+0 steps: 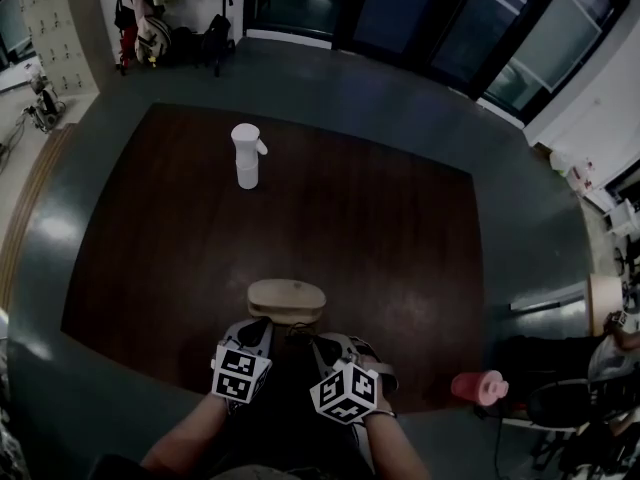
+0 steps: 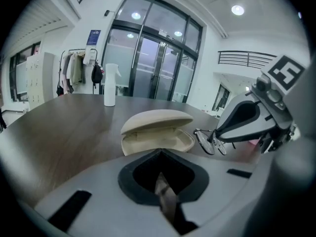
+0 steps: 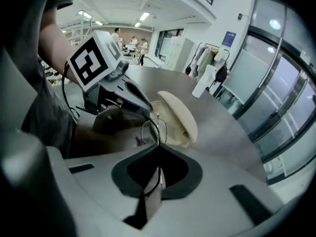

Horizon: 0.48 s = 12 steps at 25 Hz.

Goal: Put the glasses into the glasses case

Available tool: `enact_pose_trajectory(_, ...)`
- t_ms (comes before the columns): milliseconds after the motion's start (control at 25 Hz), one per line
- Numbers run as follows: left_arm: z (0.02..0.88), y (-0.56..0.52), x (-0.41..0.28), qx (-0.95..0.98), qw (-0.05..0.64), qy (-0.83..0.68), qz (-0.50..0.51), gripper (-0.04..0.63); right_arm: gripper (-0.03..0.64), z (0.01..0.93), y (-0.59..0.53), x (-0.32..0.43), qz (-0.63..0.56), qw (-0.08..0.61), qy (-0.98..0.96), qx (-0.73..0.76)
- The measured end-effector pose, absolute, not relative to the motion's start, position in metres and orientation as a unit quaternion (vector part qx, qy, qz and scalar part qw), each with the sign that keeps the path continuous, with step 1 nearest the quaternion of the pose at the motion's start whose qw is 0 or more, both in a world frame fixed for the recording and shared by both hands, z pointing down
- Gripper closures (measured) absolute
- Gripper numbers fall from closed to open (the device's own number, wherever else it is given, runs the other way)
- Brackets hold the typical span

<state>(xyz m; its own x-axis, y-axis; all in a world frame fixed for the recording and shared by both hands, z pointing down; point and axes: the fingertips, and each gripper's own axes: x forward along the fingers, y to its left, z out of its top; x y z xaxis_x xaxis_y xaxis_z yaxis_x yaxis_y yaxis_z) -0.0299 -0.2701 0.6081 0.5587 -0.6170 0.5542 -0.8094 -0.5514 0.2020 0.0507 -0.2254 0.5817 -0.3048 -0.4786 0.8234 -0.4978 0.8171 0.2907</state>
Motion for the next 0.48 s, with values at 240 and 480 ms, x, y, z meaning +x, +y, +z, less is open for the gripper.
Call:
enact_pose_trajectory(240,0.606,-0.279,-0.036,0.848,0.225,-0.431,0.211,0.589,0.626,0.588,-0.239,0.047,0.004,0.535,-0.799,0.275)
enact_pose_trajectory(480,0.610,-0.279,-0.038,0.845,0.237,-0.433,0.207,0.589,0.626,0.590,-0.244,0.040,-0.001,0.547,-0.795,0.263)
